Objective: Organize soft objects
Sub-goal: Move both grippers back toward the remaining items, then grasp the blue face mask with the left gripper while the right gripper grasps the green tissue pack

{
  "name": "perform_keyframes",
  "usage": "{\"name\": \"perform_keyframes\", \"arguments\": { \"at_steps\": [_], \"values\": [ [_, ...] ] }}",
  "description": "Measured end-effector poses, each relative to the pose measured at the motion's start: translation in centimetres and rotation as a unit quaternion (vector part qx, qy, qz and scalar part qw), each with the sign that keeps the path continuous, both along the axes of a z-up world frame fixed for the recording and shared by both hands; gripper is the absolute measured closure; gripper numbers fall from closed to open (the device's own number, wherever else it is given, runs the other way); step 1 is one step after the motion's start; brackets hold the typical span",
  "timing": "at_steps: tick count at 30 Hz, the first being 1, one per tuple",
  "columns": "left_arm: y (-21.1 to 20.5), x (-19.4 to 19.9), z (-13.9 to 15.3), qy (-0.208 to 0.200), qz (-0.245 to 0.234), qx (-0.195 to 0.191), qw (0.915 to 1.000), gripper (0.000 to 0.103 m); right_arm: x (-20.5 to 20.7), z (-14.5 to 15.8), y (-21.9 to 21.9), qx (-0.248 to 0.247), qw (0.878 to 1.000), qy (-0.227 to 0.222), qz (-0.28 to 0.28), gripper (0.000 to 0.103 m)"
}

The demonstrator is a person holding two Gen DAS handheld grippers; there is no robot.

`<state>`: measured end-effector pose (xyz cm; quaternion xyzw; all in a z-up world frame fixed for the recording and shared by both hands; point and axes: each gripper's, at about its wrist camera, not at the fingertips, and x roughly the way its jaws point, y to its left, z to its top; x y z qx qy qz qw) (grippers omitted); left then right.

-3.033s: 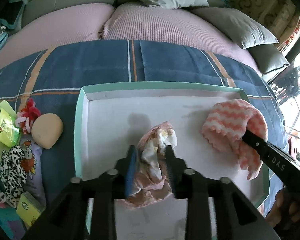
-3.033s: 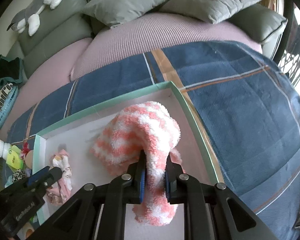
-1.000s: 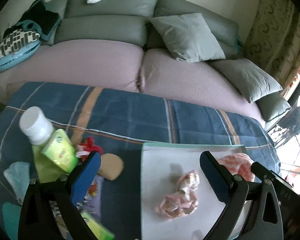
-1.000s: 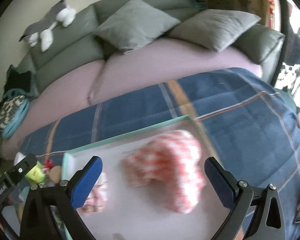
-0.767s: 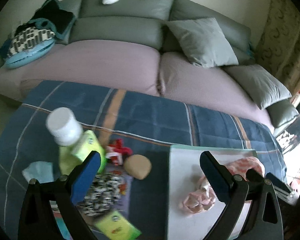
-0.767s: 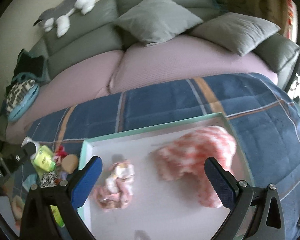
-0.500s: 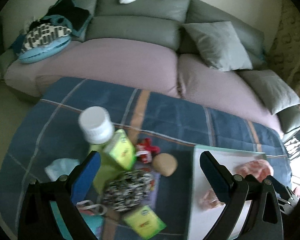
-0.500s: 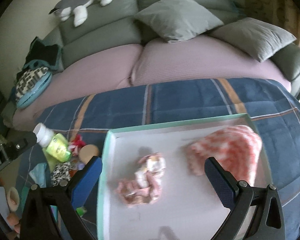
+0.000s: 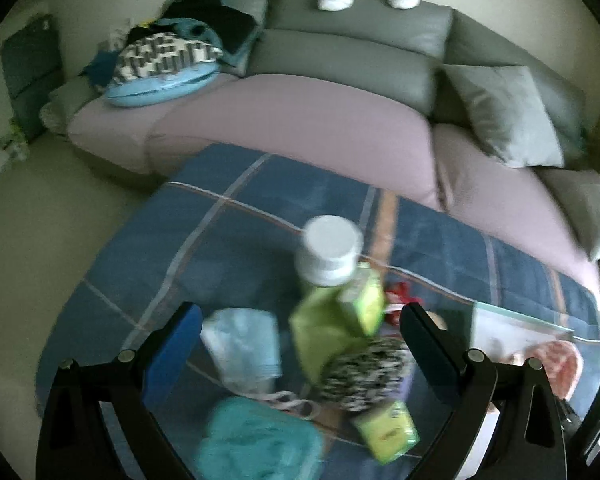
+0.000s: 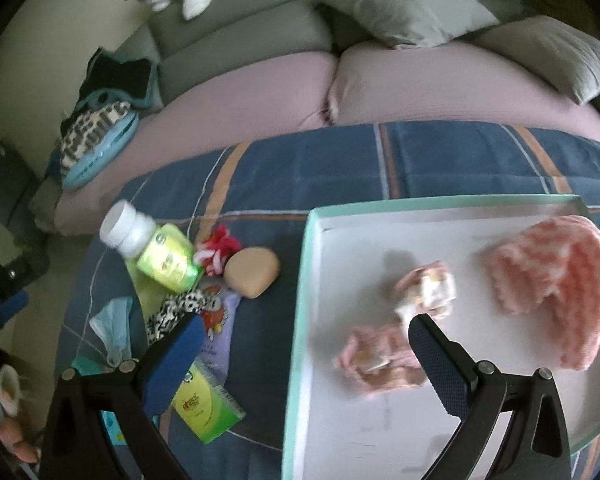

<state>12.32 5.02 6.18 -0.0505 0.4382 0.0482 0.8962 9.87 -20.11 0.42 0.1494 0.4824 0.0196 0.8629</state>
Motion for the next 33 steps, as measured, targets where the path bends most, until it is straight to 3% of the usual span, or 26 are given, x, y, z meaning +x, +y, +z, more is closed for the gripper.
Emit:
{"name": "perform_keyframes", "arguments": {
  "at_steps": [5,9,15,20,25,30,33],
  "values": [
    [3.4,-0.5,-0.2,0.008,0.054,0.046,0.9974,0.004,0.2,-0.7,2.2,-0.003,1.000,0.006,0.028,0.000],
    [6.2,-0.9,-0.4,0.010,0.071,0.011,0.9974,0.004,0.4,-0.9,3.4,-0.008,0.999,0.006,0.043,0.000],
    [8.1,-0.7,-1.2,0.027,0.086,-0.006,0.9959,0.004,0.4,-0.9,4.9,-0.018,0.997,0.007,0.070,0.000],
    [8.5,0.7,-2.7,0.057,0.060,-0.033,0.9961,0.004,-0.2,-0.8,6.5,-0.030,0.994,0.012,0.102,0.000],
    [8.1,2.5,-5.0,0.103,-0.007,-0.045,0.9936,0.004,-0.8,-1.5,7.9,-0.045,0.990,0.025,0.128,0.000],
    [8.5,4.6,-8.2,0.173,-0.065,-0.107,0.9769,0.004,-1.5,-2.9,9.4,-0.055,0.985,0.049,0.156,0.000],
    [8.6,5.7,-9.7,0.207,-0.076,-0.095,0.9708,0.004,-1.8,-3.5,10.0,-0.064,0.982,0.058,0.168,0.000]
  ]
}}
